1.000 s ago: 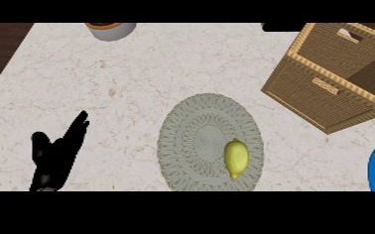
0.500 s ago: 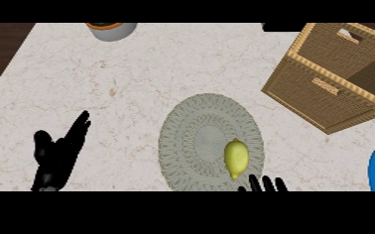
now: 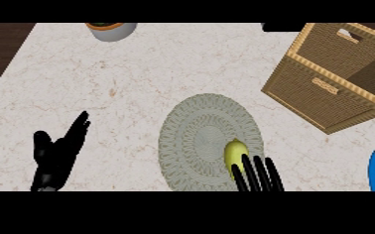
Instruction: Pick the lemon from the placemat and place it in the basket
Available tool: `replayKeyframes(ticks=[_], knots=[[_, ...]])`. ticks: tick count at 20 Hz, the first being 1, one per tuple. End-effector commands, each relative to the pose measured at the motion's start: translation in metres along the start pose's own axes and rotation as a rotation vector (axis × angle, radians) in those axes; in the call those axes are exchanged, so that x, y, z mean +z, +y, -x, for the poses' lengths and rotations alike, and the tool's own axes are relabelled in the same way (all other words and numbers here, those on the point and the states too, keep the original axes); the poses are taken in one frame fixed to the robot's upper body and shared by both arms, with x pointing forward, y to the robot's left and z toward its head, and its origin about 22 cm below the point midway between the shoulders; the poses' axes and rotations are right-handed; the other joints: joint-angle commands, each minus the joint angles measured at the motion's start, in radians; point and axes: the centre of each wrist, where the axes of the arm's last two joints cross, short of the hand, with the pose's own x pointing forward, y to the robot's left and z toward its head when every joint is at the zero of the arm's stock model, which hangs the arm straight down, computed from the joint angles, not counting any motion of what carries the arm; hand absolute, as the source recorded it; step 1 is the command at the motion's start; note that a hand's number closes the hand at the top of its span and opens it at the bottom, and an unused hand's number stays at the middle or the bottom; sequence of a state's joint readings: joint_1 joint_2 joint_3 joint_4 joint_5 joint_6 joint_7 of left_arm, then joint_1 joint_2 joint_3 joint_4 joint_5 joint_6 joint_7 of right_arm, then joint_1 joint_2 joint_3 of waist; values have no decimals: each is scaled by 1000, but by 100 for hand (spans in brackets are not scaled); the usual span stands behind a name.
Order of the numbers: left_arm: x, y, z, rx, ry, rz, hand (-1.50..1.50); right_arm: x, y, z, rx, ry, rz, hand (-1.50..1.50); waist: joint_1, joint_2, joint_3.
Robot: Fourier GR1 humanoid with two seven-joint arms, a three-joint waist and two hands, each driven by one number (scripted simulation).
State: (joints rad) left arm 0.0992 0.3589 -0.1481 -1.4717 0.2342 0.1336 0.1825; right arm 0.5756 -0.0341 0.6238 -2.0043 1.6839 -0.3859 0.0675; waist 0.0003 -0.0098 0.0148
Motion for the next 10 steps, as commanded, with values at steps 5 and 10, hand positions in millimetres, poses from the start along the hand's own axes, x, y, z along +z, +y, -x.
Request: replayKeyframes(ticks=[5, 10], knots=[[-11, -8, 20, 6, 143, -9, 0, -32, 17, 0, -12, -25, -12, -150, -2, 13, -15], [-8, -11, 22, 3, 140, -1, 0, -29, 33, 9, 26, 21, -34, -150, -4, 12, -15]])
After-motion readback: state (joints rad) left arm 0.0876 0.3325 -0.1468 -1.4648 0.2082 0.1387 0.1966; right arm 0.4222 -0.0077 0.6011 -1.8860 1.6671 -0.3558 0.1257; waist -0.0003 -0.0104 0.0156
